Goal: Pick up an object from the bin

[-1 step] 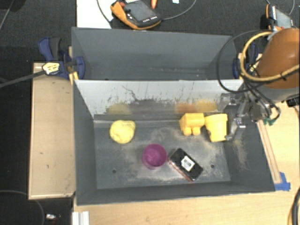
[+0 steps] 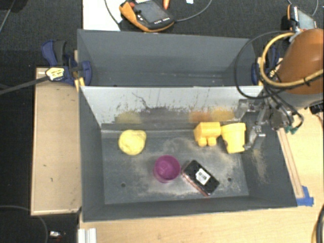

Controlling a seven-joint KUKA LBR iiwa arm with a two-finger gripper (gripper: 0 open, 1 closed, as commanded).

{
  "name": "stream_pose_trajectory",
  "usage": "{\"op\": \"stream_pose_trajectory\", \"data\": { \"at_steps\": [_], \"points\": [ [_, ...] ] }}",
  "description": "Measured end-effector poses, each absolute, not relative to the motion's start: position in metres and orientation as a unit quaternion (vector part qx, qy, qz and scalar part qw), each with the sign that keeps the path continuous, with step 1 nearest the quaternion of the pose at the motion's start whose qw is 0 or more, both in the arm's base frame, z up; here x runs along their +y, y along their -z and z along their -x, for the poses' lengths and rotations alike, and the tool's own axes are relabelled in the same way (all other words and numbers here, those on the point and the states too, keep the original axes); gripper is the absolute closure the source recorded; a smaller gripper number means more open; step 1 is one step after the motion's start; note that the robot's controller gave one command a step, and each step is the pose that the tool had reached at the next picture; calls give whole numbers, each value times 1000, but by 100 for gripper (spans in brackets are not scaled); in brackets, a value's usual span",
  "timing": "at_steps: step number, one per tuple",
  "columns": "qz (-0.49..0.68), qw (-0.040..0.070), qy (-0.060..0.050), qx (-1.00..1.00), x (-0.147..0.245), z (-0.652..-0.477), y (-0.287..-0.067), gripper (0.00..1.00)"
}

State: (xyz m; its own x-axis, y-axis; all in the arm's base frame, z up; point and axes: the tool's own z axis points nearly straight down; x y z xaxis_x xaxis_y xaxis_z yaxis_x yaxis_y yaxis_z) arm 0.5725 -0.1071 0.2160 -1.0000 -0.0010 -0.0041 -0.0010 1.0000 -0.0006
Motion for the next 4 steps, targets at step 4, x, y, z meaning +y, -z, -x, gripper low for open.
{"op": "stream_pose_trajectory", "data": {
  "at_steps": [4],
  "points": [
    [-90, 20, -5, 996, -129, -591, -106, 0]
  ]
}}
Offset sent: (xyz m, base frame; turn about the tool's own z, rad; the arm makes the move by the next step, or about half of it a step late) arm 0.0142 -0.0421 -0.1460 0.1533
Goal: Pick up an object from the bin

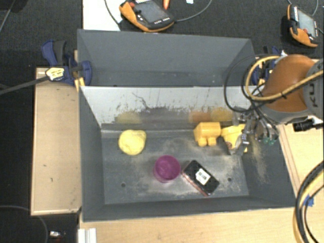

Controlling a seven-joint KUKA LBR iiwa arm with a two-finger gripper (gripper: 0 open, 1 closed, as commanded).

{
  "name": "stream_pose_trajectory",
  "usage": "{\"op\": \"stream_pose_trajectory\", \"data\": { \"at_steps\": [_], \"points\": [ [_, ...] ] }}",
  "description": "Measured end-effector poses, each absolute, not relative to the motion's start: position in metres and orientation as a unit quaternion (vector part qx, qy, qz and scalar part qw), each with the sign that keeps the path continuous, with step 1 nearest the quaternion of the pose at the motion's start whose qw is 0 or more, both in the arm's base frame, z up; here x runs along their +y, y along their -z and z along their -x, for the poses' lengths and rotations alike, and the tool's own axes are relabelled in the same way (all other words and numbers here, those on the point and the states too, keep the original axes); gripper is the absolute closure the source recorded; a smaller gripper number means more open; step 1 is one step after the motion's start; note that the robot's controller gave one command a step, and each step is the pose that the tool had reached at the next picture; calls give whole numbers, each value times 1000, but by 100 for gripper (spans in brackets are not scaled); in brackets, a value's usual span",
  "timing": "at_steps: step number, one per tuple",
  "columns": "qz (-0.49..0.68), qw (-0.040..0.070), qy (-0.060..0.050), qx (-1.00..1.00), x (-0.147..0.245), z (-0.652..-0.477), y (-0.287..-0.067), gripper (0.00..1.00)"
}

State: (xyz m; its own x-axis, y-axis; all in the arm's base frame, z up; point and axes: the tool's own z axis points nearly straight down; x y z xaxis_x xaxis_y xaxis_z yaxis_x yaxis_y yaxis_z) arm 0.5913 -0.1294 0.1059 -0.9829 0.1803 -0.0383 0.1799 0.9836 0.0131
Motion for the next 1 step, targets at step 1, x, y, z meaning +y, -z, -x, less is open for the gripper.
{"op": "stream_pose_trajectory", "data": {
  "at_steps": [1],
  "points": [
    [31, 32, -24, 999, -131, -604, -82, 100]
  ]
}}
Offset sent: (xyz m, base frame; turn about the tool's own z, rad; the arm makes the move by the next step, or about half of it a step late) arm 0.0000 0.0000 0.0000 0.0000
